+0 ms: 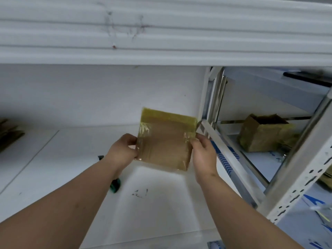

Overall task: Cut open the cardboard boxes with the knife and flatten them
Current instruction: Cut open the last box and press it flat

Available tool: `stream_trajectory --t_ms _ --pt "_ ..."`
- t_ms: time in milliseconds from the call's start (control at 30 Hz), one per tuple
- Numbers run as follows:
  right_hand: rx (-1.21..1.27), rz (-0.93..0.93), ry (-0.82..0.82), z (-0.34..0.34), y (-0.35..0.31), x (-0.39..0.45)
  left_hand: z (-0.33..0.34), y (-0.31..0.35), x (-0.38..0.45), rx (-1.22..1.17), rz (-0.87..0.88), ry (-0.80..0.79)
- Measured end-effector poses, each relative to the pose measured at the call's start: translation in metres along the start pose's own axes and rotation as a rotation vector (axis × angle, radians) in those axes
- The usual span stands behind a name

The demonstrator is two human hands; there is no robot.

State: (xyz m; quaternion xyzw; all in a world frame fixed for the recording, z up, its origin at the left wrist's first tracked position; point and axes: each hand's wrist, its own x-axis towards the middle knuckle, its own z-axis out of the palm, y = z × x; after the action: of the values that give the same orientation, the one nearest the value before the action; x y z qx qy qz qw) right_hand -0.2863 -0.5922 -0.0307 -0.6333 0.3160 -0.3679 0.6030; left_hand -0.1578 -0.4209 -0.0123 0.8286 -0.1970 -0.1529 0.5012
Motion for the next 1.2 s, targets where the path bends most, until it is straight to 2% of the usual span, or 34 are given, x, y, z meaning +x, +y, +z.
stream_trajectory --t_ms 133,367,667,833,967,1100,1200 --pt "0.055 -0.004 -0.075 0.032 -0.008 -0.016 -0.043 -0.011 -0.009 -0.220 -0.026 0.045" --pt "0.081 0.024 -0.138 0.108 -0.021 -0.069 -0.128 -0.040 -0.033 -0.404 -0.118 0.098" --pt "0.011 -0.121 -0.366 0.191 -0.020 -0.137 -0.222 -0.102 -0.060 -0.278 -0.089 0.105" --pt "0.106 -0.025 -0.387 0.219 -0.013 -0.158 -0.250 -0.133 -0.057 -0.285 -0.113 0.168" --pt "0.117 0.044 -0.363 0.230 -0.011 -0.163 -0.262 -0.141 -0.048 -0.253 -0.222 0.310" --pt "0.016 0.045 -0.501 0.232 -0.009 -0.159 -0.265 -0.145 -0.045 -0.112 -0.255 0.395" --pt "-0.035 0.053 -0.588 0.237 -0.001 -0.149 -0.262 -0.147 -0.049 0.012 -0.192 0.362"
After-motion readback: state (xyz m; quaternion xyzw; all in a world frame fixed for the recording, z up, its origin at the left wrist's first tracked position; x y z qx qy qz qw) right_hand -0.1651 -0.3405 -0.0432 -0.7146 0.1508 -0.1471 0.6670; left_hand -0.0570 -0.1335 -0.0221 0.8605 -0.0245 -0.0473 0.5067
